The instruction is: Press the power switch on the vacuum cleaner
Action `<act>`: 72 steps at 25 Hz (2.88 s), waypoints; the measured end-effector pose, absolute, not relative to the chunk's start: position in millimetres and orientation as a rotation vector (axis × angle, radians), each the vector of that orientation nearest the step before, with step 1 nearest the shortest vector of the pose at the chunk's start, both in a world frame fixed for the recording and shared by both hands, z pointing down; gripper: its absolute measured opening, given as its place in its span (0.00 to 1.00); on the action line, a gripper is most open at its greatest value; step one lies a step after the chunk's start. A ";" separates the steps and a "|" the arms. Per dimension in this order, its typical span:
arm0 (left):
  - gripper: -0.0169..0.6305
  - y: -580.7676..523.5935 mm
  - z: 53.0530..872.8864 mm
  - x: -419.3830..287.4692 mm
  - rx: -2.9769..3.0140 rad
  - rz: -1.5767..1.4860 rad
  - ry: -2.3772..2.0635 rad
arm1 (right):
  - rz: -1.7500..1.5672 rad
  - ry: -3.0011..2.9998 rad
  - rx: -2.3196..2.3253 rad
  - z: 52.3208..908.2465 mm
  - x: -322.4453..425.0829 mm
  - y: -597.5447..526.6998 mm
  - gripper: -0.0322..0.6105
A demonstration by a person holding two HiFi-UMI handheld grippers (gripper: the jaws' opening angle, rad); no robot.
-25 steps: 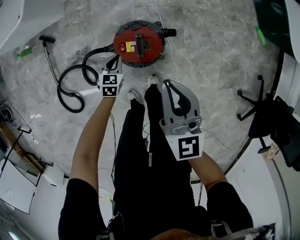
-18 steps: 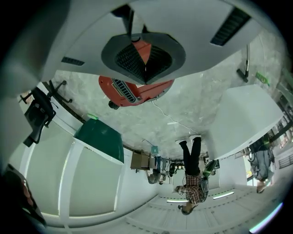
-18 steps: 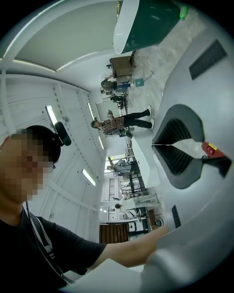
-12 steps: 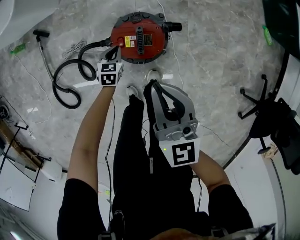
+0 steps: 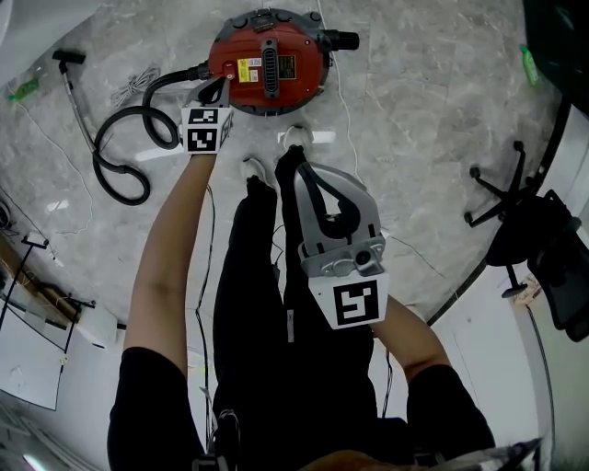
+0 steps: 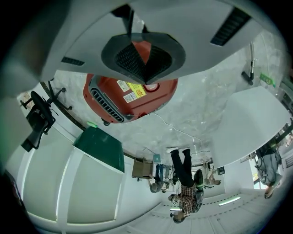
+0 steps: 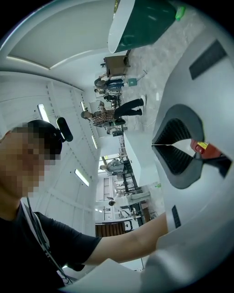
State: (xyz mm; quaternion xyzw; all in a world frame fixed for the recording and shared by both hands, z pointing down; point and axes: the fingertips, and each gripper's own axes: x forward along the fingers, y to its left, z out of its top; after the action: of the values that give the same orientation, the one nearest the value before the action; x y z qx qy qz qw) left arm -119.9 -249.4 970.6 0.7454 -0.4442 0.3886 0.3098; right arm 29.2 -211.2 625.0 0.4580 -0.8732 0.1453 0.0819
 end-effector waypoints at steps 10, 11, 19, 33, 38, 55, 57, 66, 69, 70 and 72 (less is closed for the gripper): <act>0.05 -248.4 987.9 -120.5 1.920 1.002 -1.184 | 0.497 -2.547 1.406 643.0 42.8 -203.7 0.08; 0.05 -249.2 987.6 -119.7 1.921 1.006 -1.182 | 0.495 -2.543 1.404 645.1 44.7 -203.9 0.08; 0.05 -243.8 999.4 -117.2 1.888 1.117 -1.140 | 0.487 -2.529 1.413 652.1 52.6 -213.0 0.08; 0.05 -247.8 996.4 -121.1 1.873 1.073 -1.160 | 0.494 -2.536 1.405 648.2 47.6 -206.0 0.08; 0.05 -255.5 959.2 -117.2 1.916 0.995 -1.252 | 0.452 -2.573 1.396 632.7 38.7 -200.9 0.08; 0.05 -190.8 734.5 -90.0 2.311 0.747 -1.244 | 0.385 -2.613 1.427 528.4 -1.9 -132.5 0.08; 0.05 -176.5 693.8 -80.3 2.374 0.678 -1.232 | 0.379 -2.609 1.421 509.3 -4.9 -119.2 0.08; 0.05 -101.8 537.5 -77.9 2.491 0.376 -1.276 | 0.332 -2.591 1.543 423.2 -5.5 -86.4 0.08; 0.05 -67.3 494.8 -89.8 2.493 0.287 -1.308 | 0.386 -2.604 1.536 398.2 -13.9 -68.0 0.08; 0.05 -58.2 481.9 -93.5 2.501 0.264 -1.315 | 0.389 -2.619 1.517 390.7 -18.6 -62.1 0.08; 0.05 -46.2 455.9 -101.9 2.507 0.209 -1.342 | 0.375 -2.648 1.476 377.3 -28.6 -52.1 0.08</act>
State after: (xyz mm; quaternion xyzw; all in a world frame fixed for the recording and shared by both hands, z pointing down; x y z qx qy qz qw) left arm -101.9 -46.2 455.9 0.8701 -0.4655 0.0726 0.1445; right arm -28.6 -52.1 377.3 0.4827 -0.8661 0.1228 0.0438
